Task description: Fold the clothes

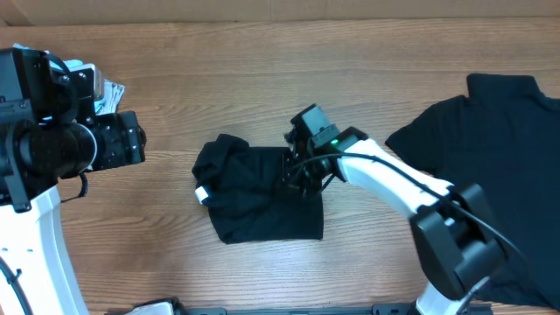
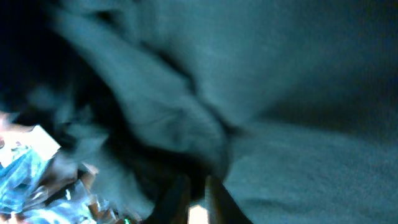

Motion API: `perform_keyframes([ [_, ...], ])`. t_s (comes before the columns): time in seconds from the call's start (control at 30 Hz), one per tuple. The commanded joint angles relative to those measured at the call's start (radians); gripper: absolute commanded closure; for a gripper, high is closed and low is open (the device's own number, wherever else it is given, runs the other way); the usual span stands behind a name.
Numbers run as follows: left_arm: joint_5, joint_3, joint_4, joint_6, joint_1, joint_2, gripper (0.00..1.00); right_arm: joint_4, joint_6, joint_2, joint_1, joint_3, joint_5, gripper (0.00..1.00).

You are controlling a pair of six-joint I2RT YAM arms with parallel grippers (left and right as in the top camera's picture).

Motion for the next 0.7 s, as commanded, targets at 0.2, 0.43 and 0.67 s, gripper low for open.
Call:
perform_keyframes([
  [0.2,0.013,0.001,0.001,0.023,-0.001,0.012,0.21,0.497,0.085,0.120,0.154,-0.019,-0.209,0.96],
  [0.43,0.013,0.001,0.001,0.023,-0.001,0.012,0.21,0.588,-0.143,0.111,0.326,0.058,-0.240,0.96],
  [0.67,0.012,0.001,0.001,0.023,-0.001,0.012,0.21,0.330,-0.177,0.034,0.237,0.109,-0.058,0.71],
])
